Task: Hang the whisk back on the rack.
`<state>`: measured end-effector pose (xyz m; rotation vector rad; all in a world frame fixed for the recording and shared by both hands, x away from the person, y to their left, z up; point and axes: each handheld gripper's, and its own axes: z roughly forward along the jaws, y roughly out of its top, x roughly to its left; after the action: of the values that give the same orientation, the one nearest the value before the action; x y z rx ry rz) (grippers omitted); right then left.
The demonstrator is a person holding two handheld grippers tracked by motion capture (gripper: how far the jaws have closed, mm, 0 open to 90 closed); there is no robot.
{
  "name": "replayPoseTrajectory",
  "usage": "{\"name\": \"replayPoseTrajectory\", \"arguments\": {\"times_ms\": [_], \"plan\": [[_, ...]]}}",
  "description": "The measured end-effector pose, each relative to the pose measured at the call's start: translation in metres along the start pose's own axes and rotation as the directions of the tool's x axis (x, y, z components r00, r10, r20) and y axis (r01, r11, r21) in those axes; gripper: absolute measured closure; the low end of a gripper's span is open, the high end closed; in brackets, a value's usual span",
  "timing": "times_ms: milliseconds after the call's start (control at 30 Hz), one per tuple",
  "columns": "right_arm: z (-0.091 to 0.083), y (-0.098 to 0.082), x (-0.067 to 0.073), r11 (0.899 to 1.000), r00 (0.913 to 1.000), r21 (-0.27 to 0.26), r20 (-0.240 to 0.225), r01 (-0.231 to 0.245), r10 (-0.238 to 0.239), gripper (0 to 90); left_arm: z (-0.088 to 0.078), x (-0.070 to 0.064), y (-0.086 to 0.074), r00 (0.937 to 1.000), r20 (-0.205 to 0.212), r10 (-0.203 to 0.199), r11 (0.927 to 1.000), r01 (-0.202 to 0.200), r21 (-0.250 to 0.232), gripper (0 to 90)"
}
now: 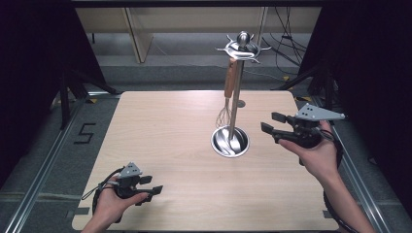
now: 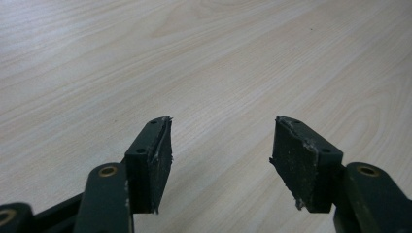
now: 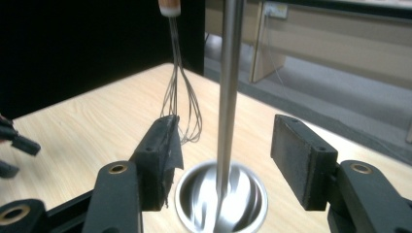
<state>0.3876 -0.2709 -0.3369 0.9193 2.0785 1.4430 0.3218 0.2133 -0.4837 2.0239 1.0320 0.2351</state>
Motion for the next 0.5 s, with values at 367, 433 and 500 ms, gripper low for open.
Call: {"name": "replayPoseTrajectory", "arguments": {"times_ms": [367, 433, 500], "plan": [[-0.009, -0.046, -0.011, 0.996, 0.9977, 0.055, 0.021, -0.066, 0.065, 44.0, -0.001, 0.001, 0.000, 0.9999, -0.002, 0.012, 0.9997, -0.012, 0.019, 38.7], [-0.010, -0.054, -0.013, 0.995, 0.9967, 0.060, 0.028, -0.077, 0.075, 44.1, -0.001, 0.001, 0.000, 0.9999, 0.002, 0.012, 0.9997, -0.012, 0.023, 38.7], [-0.010, -0.062, -0.015, 0.994, 0.9960, 0.064, 0.029, -0.086, 0.084, 44.2, -0.001, 0.001, 0.000, 0.9999, 0.002, 0.012, 0.9997, -0.012, 0.022, 38.6]]}}
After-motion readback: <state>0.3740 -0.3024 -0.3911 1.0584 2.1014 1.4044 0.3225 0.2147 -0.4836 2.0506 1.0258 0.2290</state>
